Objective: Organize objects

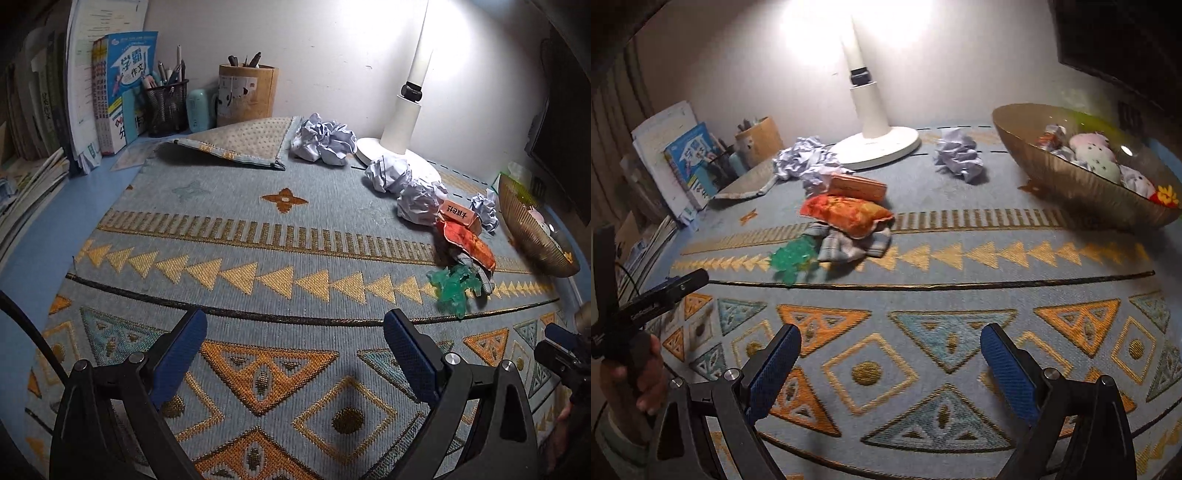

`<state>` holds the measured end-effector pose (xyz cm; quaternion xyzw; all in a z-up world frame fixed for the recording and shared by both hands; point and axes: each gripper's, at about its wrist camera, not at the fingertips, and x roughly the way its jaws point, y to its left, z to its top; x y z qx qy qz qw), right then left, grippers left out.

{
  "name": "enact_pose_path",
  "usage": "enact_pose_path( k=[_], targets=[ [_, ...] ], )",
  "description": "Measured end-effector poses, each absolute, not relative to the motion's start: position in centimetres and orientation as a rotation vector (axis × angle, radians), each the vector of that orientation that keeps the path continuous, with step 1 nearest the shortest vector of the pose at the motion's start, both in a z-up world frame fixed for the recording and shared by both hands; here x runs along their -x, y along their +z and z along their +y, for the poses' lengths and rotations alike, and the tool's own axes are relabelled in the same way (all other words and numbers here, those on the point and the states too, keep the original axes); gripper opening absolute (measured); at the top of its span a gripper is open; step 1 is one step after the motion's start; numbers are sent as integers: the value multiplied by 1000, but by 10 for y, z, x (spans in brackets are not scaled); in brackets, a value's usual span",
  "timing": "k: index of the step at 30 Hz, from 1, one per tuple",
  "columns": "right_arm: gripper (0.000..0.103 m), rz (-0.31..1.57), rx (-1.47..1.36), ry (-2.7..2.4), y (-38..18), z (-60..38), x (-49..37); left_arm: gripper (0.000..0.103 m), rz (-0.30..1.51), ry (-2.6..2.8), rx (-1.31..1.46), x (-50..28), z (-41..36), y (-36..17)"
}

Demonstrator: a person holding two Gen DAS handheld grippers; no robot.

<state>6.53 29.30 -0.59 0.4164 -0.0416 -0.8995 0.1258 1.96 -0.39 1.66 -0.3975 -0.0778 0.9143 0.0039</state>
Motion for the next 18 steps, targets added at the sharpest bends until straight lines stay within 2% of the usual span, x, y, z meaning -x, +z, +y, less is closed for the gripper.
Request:
enact_pose_path(
  k=[4,7,10,13,18],
  targets=[
    [98,41,-1139,-2671,0,264,-58,96,-254,2824,1261,-19,-3,15],
    [98,100,-1137,-2701,-4,265,-46,96,-109,2749,1247,-24,18,15],
    [98,-51,-1252,-2657,-16,288,-34,96,93,2714,1183,-31,46,21],
    [98,-193,-1278,-2639,-19,303,-28,96,185,2550,1176,-17,75,32],
    [98,-167,-1297,-2621,-20,299,-28,96,275,2443,1113,24,110,38]
  ],
)
